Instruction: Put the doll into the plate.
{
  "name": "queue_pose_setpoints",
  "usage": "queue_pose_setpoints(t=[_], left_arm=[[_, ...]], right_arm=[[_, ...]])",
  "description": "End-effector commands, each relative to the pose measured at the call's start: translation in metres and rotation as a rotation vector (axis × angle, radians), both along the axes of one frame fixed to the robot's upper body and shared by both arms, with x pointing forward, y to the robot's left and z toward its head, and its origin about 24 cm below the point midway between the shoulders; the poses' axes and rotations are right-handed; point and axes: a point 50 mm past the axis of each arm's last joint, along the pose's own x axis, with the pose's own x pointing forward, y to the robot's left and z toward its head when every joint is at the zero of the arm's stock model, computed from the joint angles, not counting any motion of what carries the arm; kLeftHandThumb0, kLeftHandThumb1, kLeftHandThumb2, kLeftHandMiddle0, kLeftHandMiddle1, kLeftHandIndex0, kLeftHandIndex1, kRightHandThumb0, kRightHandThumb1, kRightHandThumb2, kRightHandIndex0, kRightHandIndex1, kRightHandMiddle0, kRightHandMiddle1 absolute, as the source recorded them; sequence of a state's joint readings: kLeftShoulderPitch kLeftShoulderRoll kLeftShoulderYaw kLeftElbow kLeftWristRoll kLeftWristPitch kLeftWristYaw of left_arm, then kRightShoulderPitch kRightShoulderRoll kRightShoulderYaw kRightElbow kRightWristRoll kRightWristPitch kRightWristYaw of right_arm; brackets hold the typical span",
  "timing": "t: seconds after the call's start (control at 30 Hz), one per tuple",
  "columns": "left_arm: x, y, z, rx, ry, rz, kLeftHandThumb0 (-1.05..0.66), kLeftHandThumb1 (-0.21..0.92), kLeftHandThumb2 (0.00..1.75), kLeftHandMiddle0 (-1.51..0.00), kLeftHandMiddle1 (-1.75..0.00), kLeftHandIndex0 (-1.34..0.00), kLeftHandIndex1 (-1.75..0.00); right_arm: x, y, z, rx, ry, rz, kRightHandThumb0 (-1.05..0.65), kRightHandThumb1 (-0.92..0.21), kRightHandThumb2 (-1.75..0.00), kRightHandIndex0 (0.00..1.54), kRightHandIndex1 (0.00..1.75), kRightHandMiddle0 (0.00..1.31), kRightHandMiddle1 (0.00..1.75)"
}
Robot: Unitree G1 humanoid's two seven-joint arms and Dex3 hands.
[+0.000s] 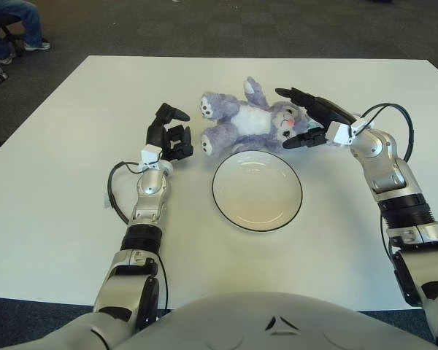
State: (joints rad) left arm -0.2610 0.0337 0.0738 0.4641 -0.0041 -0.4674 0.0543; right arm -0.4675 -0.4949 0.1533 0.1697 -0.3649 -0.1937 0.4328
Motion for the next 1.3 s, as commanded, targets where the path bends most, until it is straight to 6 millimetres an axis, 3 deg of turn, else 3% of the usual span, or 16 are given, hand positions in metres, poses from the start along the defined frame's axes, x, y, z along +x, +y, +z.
queue_pose_setpoints(t=[0.0,0.2,0.5,0.77,1.27], left_arm=[[-0.021,-0.002,-0.035,-0.034,0.125,0.027,-0.42,0.50,1.08,-1.18,-1.75,-0.47,-1.75],[-0.021,-0.002,-0.034,-0.022,0.114,0.026,-0.43,0.49,1.10,-1.19,-1.75,-0.47,-1.75],[-0.022,-0.002,-0.035,-0.027,0.116,0.021,-0.43,0.49,1.10,-1.20,-1.75,-0.47,-1.75],[-0.023,0.000,-0.035,-0.040,0.118,0.017,-0.42,0.50,1.09,-1.20,-1.75,-0.47,-1.75],[-0.024,0.001,-0.034,-0.031,0.101,0.033,-0.42,0.50,1.09,-1.21,-1.75,-0.47,-1.75]], right_arm=[[0.005,0.003,0.008,0.004,-0.020,0.015,-0.93,-0.81,-0.09,0.02,0.01,0.00,0.19],[0.011,0.003,0.010,0.005,-0.014,0.014,-0.89,-0.78,-0.09,0.04,0.01,0.00,0.34],[0.020,0.004,0.010,-0.032,0.043,0.047,-0.88,-0.78,-0.10,0.08,0.04,0.00,0.37],[0.025,0.003,0.009,-0.107,0.117,0.089,-0.91,-0.78,-0.13,0.06,0.03,0.00,0.20],[0.037,0.003,0.006,-0.162,0.159,0.111,-0.93,-0.78,-0.15,0.07,0.03,0.00,0.15]])
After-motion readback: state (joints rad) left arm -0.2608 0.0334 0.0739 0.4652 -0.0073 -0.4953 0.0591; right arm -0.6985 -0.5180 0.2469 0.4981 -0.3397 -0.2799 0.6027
